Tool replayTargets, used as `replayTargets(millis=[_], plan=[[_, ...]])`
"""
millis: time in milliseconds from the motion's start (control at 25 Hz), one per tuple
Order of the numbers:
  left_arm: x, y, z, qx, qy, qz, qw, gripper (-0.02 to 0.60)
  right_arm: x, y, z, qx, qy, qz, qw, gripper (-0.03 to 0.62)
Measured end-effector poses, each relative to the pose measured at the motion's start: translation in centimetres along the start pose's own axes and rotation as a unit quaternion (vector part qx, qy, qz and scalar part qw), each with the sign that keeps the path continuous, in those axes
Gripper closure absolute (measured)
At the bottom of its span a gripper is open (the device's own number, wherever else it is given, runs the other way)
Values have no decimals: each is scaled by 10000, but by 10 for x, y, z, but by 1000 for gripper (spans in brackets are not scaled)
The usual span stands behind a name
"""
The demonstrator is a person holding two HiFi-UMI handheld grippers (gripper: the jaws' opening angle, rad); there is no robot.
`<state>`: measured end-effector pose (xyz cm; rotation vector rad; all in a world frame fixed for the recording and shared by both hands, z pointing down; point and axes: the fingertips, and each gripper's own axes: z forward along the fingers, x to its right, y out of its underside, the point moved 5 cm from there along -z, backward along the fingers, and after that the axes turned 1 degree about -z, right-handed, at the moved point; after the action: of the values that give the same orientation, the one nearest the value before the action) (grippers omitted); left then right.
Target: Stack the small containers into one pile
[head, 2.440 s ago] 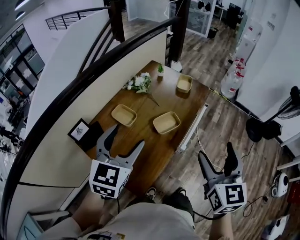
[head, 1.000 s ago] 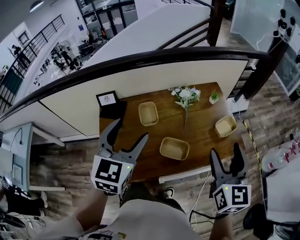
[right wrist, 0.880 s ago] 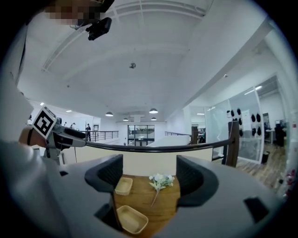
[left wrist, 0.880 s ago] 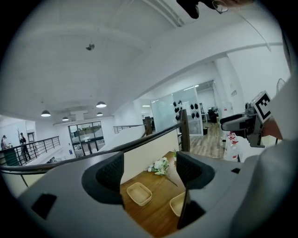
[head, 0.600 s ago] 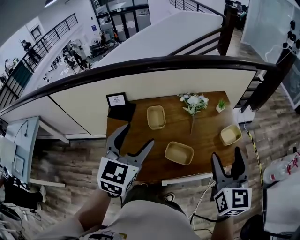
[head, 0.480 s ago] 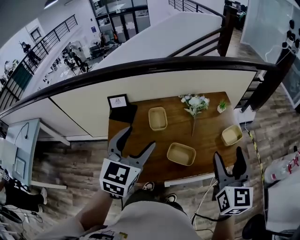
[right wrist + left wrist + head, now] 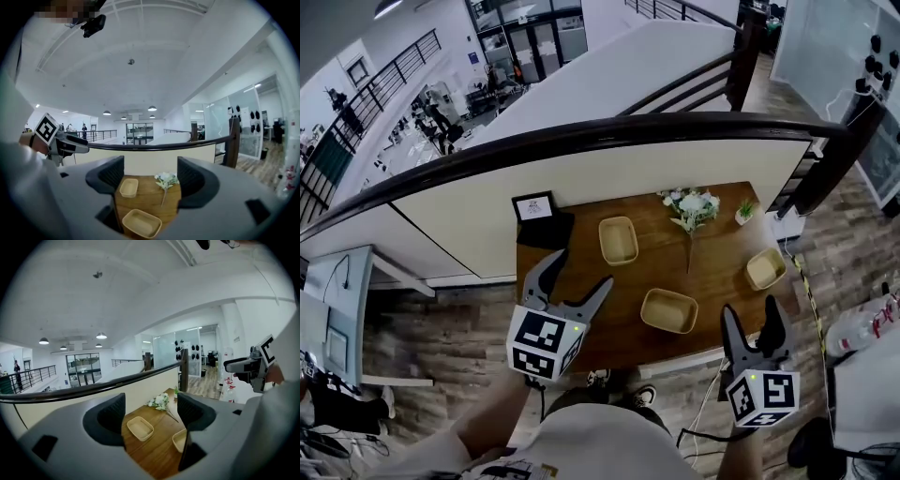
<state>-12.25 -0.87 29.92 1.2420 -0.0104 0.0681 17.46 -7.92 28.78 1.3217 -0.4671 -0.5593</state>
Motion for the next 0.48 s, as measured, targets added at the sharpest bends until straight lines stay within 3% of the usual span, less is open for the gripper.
replayTargets(millis=[480], plan=[[-58,39,48,-302,-125,-911,9953,232,-49,17,76,-393,-421,-101,9983,237]])
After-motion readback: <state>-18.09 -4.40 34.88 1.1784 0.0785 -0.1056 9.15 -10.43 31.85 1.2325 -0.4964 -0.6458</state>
